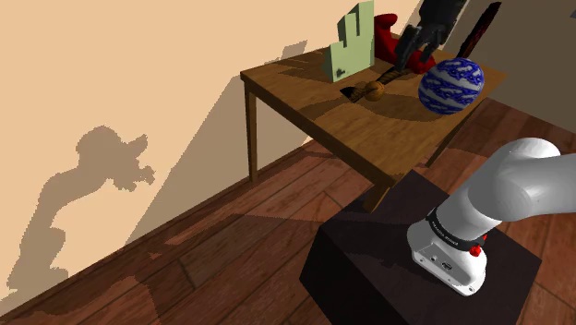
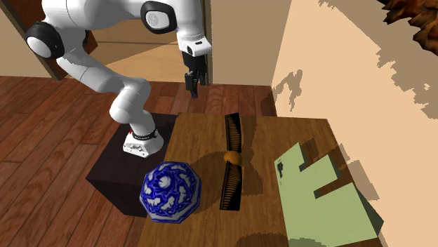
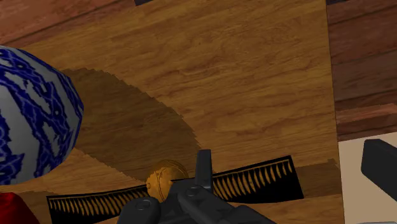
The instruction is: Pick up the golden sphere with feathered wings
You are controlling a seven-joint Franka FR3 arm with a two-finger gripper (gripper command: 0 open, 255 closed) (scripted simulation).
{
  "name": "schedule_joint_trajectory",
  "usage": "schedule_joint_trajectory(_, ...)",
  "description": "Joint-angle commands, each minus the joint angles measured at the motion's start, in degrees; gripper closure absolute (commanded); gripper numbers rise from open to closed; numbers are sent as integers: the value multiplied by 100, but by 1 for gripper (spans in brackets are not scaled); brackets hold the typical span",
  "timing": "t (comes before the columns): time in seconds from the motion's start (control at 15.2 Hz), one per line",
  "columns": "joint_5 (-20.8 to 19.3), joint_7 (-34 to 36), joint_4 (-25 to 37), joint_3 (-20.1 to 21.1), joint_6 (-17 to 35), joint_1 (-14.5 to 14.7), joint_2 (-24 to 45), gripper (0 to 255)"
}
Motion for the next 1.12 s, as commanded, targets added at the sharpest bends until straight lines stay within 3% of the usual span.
schedule_joint_trajectory(0.0, 0, 0, 0, 0, 0, 0, 0, 0)
schedule_joint_trajectory(0.59, -1321, -3433, -191, -1303, 1041, 487, 934, 0)
schedule_joint_trajectory(1.06, -1996, -5933, 159, -2183, 2135, 922, 2199, 0)
